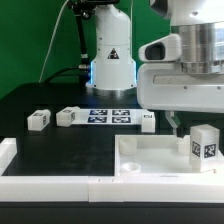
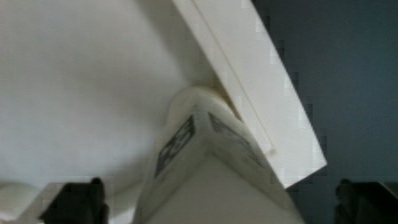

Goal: Assemble one leg

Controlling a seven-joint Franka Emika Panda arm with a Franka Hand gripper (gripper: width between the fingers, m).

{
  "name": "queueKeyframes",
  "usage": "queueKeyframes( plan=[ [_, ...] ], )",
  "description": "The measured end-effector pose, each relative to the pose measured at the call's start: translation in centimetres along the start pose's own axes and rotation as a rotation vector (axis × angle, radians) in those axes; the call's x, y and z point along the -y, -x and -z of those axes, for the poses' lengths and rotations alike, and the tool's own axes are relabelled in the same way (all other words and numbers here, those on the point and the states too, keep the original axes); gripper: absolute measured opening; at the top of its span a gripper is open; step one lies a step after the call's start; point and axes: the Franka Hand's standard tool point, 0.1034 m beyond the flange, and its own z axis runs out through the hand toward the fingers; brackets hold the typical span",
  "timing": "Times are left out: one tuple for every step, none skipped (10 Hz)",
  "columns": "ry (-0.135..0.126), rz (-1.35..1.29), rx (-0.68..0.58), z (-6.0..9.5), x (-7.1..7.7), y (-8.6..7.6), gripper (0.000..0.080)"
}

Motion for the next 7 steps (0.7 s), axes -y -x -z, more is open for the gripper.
queueKeyframes(
  plan=[
    [0.015,0.171,0.005,-0.12,-0.07,-0.3,0.0649],
    [0.017,0.242,0.007,-0.2,-0.15,-0.53,0.0649],
    [0.027,0.414,0.011,-0.25,-0.52,-0.62,0.0649],
    [0.031,0.535,0.012,-0.25,-0.61,-0.66,0.0649],
    [0.03,0.591,0.013,-0.26,-0.64,-0.66,0.0649],
    [0.03,0.59,0.013,-0.26,-0.64,-0.66,0.0649],
    [0.03,0.59,0.013,-0.26,-0.64,-0.65,0.0562]
  ],
)
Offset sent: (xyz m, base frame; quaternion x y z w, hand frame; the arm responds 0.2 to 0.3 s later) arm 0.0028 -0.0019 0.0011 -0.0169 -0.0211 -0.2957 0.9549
